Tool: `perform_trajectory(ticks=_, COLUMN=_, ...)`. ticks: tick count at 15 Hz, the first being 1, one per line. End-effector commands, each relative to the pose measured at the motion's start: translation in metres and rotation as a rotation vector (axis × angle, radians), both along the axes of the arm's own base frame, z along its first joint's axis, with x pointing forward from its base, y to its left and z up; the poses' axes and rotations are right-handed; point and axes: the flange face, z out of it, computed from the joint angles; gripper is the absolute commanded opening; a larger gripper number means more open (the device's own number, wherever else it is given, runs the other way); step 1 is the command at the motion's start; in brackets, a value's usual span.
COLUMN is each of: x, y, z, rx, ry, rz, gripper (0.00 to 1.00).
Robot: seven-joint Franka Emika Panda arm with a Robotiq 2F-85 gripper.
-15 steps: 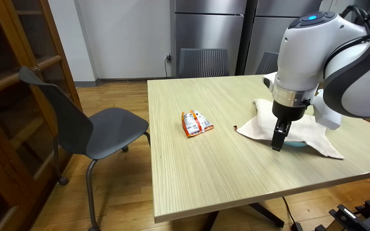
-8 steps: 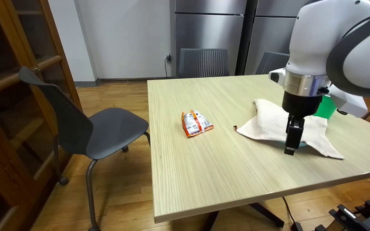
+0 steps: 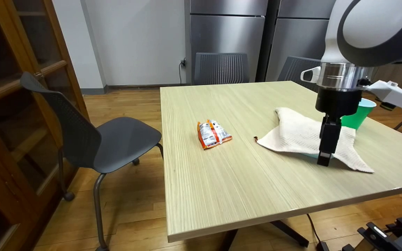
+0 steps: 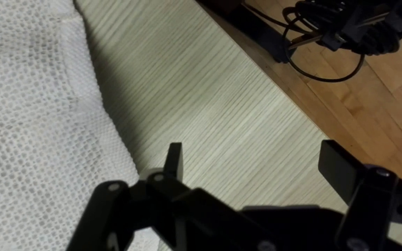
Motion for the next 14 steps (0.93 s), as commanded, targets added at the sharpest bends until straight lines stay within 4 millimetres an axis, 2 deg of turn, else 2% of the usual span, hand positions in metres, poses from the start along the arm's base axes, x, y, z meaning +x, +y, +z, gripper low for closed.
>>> perform_trajectory(ticks=1, x=0.003, y=-0.012, z=0.015, rx=0.068, ry=0.028, rz=-0.014, gripper=1.00)
perform_trajectory(ticks=9, x=0.008, y=-0.032, z=0.021, rx=0.157, ry=-0.003, rz=-0.007, gripper=1.00)
perform_trajectory(ticks=14, x=0.009, y=-0.036, z=0.022, rx=0.158, ry=-0.014, rz=-0.002, gripper=1.00)
